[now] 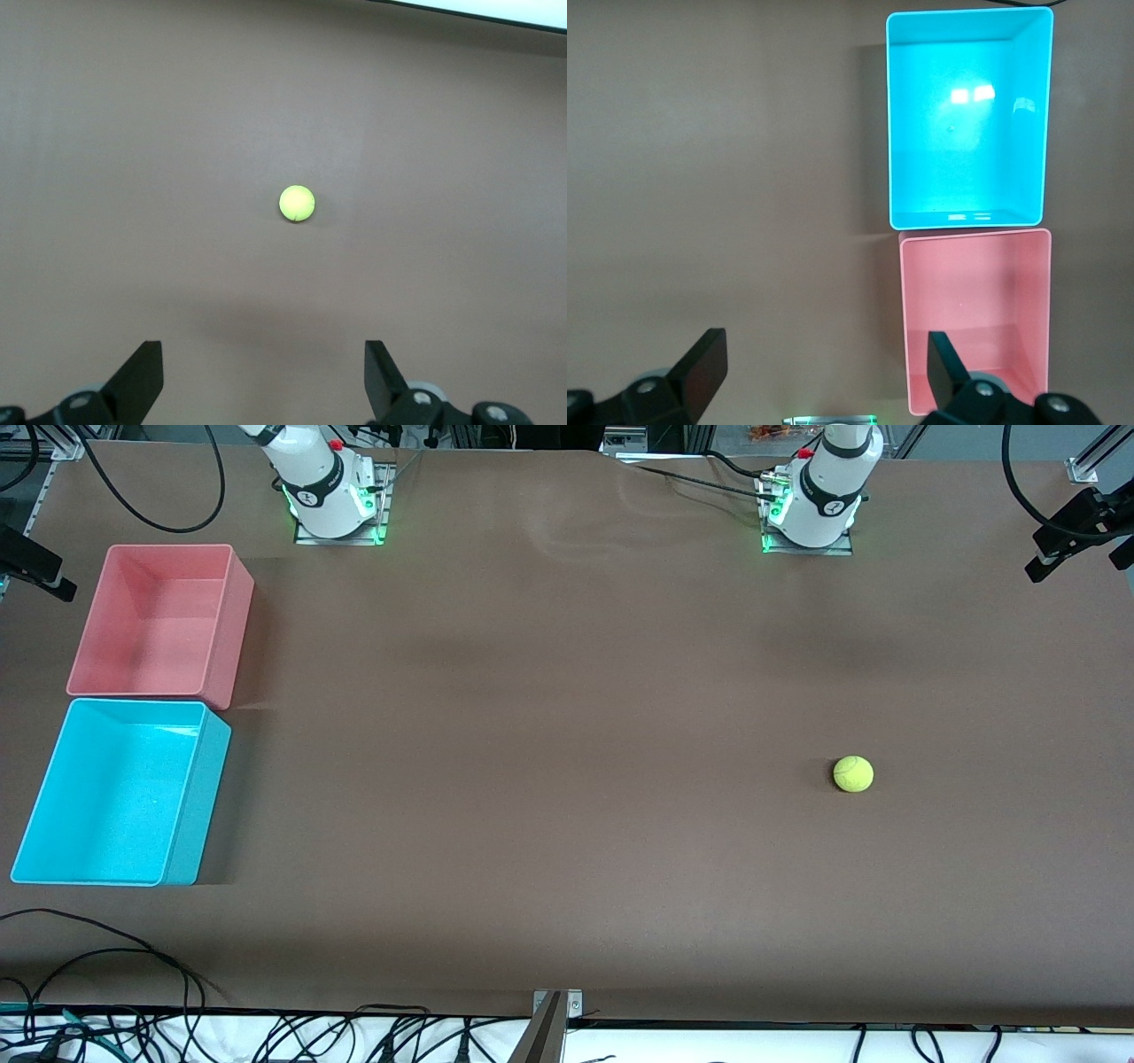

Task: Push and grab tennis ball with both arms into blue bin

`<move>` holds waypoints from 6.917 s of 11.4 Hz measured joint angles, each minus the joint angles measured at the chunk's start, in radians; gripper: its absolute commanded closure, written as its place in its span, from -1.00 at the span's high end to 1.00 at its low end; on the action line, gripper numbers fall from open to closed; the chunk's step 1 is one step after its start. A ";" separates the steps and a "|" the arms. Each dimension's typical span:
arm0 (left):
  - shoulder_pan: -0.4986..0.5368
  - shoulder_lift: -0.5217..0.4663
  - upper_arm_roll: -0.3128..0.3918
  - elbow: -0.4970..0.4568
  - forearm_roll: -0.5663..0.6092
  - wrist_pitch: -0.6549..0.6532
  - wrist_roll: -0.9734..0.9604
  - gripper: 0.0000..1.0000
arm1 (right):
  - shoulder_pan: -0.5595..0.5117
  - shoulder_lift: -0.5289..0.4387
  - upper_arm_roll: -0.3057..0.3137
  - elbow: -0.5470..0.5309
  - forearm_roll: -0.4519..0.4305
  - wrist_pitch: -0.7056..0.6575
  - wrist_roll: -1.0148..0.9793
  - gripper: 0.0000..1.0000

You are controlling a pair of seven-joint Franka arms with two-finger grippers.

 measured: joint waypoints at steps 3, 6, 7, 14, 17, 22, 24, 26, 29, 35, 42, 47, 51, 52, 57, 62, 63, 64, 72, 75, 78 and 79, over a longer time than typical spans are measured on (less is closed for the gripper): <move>-0.002 0.005 -0.004 0.001 0.000 0.000 0.001 1.00 | 0.000 0.000 0.000 0.000 0.000 0.000 0.000 1.00; -0.002 0.005 -0.005 0.003 0.000 0.000 0.007 1.00 | 0.000 0.004 0.000 0.000 0.000 0.000 0.000 1.00; -0.003 0.005 -0.006 0.003 0.000 0.000 0.042 1.00 | 0.000 0.005 0.000 0.000 0.000 0.000 0.000 1.00; -0.002 0.005 -0.005 0.003 0.000 -0.019 0.191 1.00 | 0.000 0.006 0.000 0.000 0.000 0.000 0.000 1.00; -0.001 0.005 0.000 0.010 0.000 -0.024 0.192 1.00 | 0.000 0.006 0.000 0.000 0.000 0.000 0.000 1.00; -0.001 0.023 0.000 0.023 0.000 -0.038 0.193 1.00 | 0.000 0.006 0.000 0.000 0.000 0.000 0.000 1.00; -0.001 0.072 -0.002 0.022 0.000 -0.046 0.201 1.00 | 0.000 0.006 0.000 0.000 0.000 0.000 0.000 1.00; 0.000 0.111 -0.001 0.024 0.000 -0.046 0.205 1.00 | 0.000 0.006 0.000 0.000 0.000 0.000 0.000 1.00; 0.000 0.152 0.001 0.025 0.000 -0.042 0.206 1.00 | 0.000 0.006 0.000 0.000 0.000 0.000 0.000 1.00; 0.025 0.204 0.017 -0.103 0.000 0.145 0.206 1.00 | 0.000 0.006 0.000 0.000 0.000 0.000 0.000 1.00; 0.028 0.207 0.046 -0.329 0.000 0.472 0.208 1.00 | 0.000 0.006 0.000 0.000 0.008 0.000 0.000 1.00; 0.026 0.298 0.045 -0.357 0.000 0.642 0.208 0.97 | 0.000 0.006 0.000 0.000 0.010 0.000 0.001 1.00; 0.023 0.374 0.041 -0.357 0.000 0.727 0.208 -0.02 | 0.000 0.007 0.000 0.000 0.010 0.000 0.001 1.00; 0.023 0.399 0.041 -0.357 0.000 0.757 0.208 -0.38 | 0.000 0.007 0.000 0.000 0.010 0.000 0.001 1.00; 0.025 0.466 0.042 -0.354 0.006 0.824 0.464 -1.00 | 0.000 0.007 0.000 0.000 0.010 0.000 0.001 1.00; 0.039 0.506 0.060 -0.354 0.007 0.824 1.007 -1.00 | 0.000 0.007 0.000 0.000 0.010 0.001 0.001 1.00; 0.043 0.517 0.062 -0.354 0.007 0.824 1.129 -1.00 | 0.000 0.007 0.000 0.000 0.010 0.001 0.001 1.00; 0.046 0.527 0.063 -0.355 0.007 0.824 1.238 -1.00 | 0.000 0.007 0.000 0.000 0.010 0.001 0.001 1.00; 0.048 0.618 0.062 -0.343 -0.042 0.822 1.735 -1.00 | 0.000 0.008 0.000 0.000 0.010 0.001 0.001 1.00; 0.048 0.673 0.076 -0.311 -0.090 0.823 1.827 -1.00 | 0.000 0.008 0.000 0.000 0.010 0.000 0.001 1.00; 0.049 0.742 0.104 -0.267 -0.104 0.825 1.881 -1.00 | 0.000 0.008 0.000 0.000 0.010 0.001 0.001 1.00; 0.049 0.754 0.106 -0.258 -0.117 0.825 1.886 -1.00 | 0.000 0.008 0.000 0.000 0.010 0.001 0.001 1.00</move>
